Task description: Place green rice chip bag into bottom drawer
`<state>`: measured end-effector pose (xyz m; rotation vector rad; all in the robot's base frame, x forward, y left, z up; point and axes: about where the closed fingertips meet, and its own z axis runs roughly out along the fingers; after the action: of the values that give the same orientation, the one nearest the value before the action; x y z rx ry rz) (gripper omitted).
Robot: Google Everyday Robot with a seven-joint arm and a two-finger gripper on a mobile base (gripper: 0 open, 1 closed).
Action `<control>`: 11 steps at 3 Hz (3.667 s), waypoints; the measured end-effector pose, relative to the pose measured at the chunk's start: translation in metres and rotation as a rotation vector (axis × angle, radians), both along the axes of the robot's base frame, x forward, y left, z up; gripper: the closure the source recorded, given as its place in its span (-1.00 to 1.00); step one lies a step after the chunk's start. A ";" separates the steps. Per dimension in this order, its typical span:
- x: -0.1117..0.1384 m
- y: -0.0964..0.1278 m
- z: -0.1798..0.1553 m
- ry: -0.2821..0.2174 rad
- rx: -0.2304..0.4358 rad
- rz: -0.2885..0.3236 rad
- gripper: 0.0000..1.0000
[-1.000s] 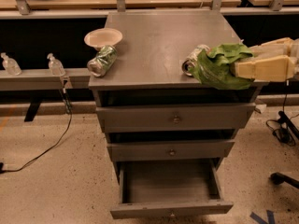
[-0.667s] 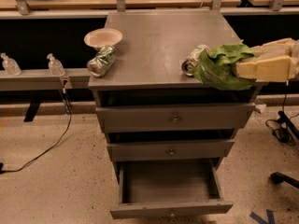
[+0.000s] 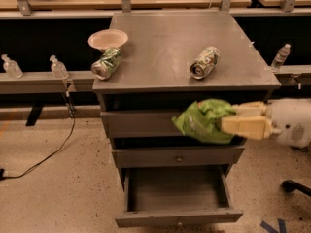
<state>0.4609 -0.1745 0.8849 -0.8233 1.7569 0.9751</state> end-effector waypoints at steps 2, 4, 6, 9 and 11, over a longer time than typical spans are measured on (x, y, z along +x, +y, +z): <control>-0.056 0.051 -0.154 0.281 0.135 0.058 1.00; -0.051 0.056 -0.169 0.313 0.135 0.063 1.00; -0.024 0.063 -0.333 0.344 0.038 0.015 1.00; 0.021 0.028 -0.383 0.251 -0.027 -0.125 1.00; 0.078 -0.021 -0.470 0.171 -0.129 -0.195 1.00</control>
Offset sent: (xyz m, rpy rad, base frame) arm -0.0724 0.0581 -0.2305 0.0934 0.4262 0.0361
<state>0.5387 -0.1959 0.4151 -0.6490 2.0234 0.8291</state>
